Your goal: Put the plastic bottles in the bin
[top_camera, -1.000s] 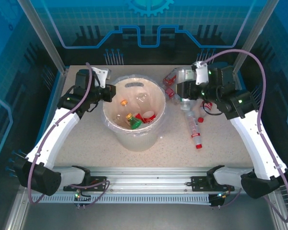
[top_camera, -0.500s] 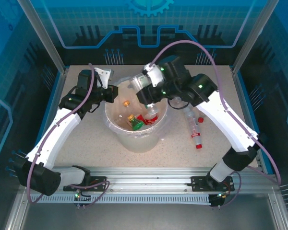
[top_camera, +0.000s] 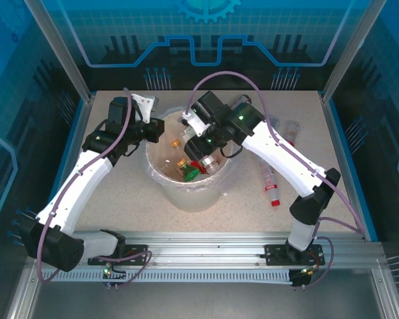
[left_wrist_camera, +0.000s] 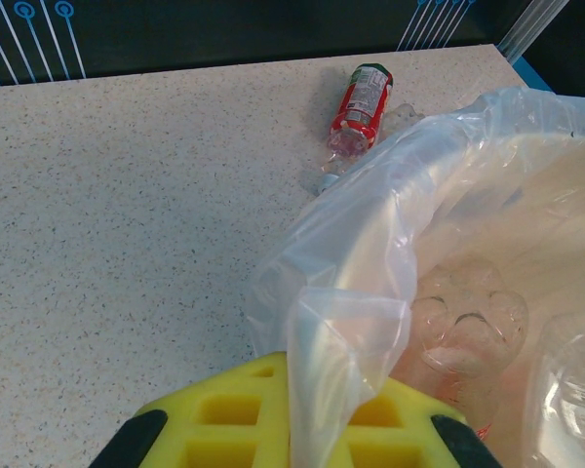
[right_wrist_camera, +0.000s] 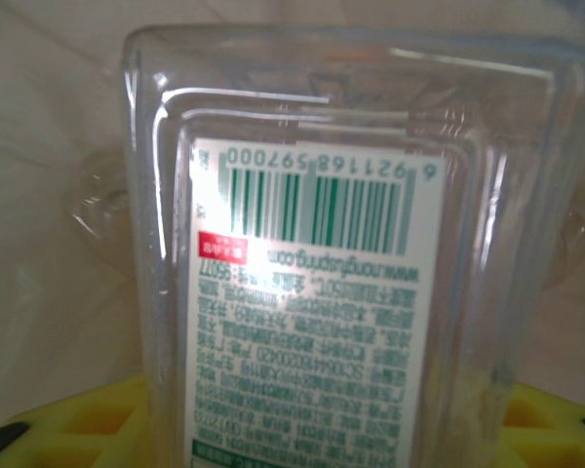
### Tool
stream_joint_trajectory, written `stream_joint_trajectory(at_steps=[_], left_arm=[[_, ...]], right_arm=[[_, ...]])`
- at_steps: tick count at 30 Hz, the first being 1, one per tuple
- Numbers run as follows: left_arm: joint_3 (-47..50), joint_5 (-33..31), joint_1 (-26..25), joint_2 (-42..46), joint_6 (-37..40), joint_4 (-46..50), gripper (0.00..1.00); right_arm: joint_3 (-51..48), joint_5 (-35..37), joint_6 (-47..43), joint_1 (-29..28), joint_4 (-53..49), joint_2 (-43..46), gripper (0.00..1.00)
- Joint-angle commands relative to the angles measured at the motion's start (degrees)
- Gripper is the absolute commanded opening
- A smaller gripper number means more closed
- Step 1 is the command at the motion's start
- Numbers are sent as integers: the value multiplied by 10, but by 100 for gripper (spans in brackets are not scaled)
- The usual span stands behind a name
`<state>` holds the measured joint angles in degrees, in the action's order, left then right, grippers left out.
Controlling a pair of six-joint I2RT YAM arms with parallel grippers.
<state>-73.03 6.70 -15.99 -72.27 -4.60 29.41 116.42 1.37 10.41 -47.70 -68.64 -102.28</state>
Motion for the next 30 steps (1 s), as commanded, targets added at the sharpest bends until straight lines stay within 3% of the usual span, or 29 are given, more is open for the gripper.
stream_joint_trajectory(at_steps=[1,9,23,30], left_arm=[[18,23,-12,-9,-45,18,0],[18,19,-12,-7,-41,19,0],[18,17,-12,-10,-38,21,0],[18,15,-12,-9,-37,21,0]], right_arm=[[-16,30,-6,-6,-12,-25,48],[-48,35,-17,6,5,-66,51],[-79,12,-48,20,44,-44,89],[-73,7,-58,22,62,-8,100]])
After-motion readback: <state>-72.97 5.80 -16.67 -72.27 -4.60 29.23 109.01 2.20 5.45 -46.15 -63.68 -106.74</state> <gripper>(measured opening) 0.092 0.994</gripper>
